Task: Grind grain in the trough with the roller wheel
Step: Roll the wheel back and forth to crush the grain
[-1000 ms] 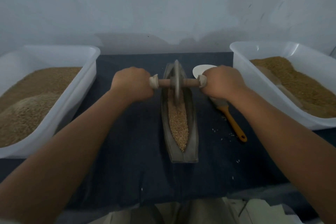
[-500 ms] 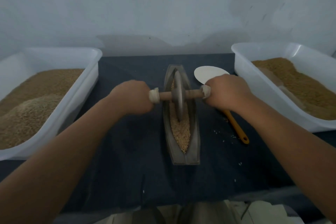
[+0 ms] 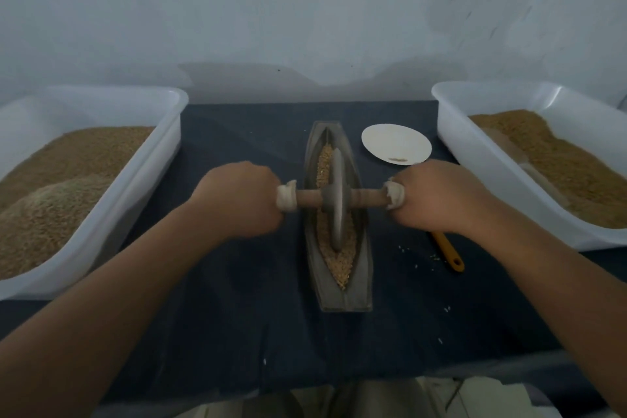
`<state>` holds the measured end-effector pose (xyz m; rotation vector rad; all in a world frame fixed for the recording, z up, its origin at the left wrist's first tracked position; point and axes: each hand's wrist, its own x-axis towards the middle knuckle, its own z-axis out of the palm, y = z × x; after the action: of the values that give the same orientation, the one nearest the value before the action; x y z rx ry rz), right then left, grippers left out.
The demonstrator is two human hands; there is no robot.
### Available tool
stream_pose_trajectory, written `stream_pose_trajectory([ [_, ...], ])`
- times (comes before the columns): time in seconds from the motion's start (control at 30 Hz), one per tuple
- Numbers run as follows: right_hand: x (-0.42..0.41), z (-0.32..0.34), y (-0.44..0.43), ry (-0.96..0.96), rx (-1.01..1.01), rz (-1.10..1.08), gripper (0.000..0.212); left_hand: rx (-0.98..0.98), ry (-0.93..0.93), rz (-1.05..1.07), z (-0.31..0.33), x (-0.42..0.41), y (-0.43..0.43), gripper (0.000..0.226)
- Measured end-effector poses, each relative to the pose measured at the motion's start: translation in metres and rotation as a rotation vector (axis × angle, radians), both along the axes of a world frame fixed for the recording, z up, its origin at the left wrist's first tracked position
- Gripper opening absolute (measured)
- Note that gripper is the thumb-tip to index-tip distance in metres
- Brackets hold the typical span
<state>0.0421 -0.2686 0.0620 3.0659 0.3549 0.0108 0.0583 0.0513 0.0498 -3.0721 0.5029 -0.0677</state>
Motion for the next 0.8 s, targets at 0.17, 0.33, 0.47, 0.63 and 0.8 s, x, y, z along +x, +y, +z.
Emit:
stream_pose_trajectory([
  [0.17,0.060,-0.002,0.019,-0.253,0.002,-0.120,0.032,0.013,-0.066,0.087,0.025,0.060,-0.023,0.033],
  [0.33,0.050,0.007,0.016,-0.091,-0.010,-0.092,0.024,0.027,0.059,0.012,0.030,0.051,-0.020,0.029],
  [0.47,-0.007,0.011,-0.002,0.116,0.038,0.027,0.039,-0.002,0.114,-0.092,0.008,-0.002,0.007,0.030],
  [0.63,0.017,0.000,0.005,-0.021,0.022,-0.003,0.028,-0.014,-0.024,0.007,0.001,0.012,-0.004,0.032],
  [0.8,0.066,0.001,0.022,-0.316,-0.007,-0.071,0.029,-0.029,-0.060,0.116,0.016,0.068,-0.021,0.029],
])
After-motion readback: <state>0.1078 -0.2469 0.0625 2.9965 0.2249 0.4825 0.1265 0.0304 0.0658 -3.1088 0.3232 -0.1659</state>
